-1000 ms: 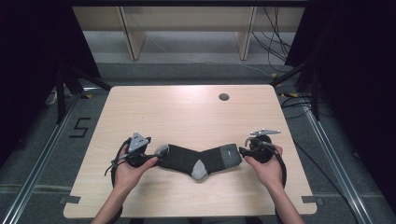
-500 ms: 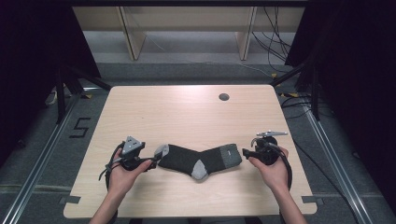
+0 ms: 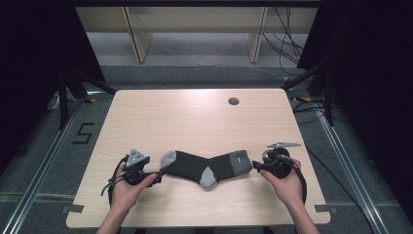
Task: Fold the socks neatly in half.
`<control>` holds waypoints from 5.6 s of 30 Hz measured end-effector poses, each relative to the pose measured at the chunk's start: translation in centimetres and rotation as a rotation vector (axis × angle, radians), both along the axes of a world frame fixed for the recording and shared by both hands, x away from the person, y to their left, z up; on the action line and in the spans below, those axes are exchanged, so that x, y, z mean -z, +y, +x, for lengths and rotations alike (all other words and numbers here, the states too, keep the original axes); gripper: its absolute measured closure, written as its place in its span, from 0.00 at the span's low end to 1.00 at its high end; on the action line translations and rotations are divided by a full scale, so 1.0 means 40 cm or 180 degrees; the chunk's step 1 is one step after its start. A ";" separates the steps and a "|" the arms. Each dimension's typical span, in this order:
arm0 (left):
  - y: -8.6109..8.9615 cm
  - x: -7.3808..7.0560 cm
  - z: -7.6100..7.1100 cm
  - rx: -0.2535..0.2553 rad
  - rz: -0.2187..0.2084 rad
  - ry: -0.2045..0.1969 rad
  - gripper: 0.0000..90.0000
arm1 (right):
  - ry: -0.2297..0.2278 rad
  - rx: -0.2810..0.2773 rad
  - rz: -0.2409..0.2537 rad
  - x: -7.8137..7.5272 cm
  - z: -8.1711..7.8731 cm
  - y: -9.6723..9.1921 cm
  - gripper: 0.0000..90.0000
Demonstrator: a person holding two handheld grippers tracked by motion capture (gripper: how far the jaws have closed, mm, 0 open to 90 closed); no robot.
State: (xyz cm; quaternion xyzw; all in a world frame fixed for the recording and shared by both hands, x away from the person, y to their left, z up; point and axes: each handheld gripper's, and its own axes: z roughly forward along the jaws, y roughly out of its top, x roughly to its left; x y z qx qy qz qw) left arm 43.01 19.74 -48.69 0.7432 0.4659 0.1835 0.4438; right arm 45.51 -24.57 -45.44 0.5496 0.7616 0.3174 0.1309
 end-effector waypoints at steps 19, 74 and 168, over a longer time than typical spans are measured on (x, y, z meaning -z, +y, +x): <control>-0.023 0.023 0.030 0.0072 -0.0206 0.0227 0.19 | 0.0122 -0.0070 0.0171 0.016 0.013 0.044 0.69; -0.071 -0.043 0.057 0.0023 -0.0388 0.0232 0.71 | 0.0121 -0.0170 0.0124 0.051 0.032 0.090 0.81; -0.062 -0.147 0.079 -0.0129 -0.0453 -0.0030 0.72 | 0.0107 -0.0178 0.0120 0.054 0.075 0.212 0.82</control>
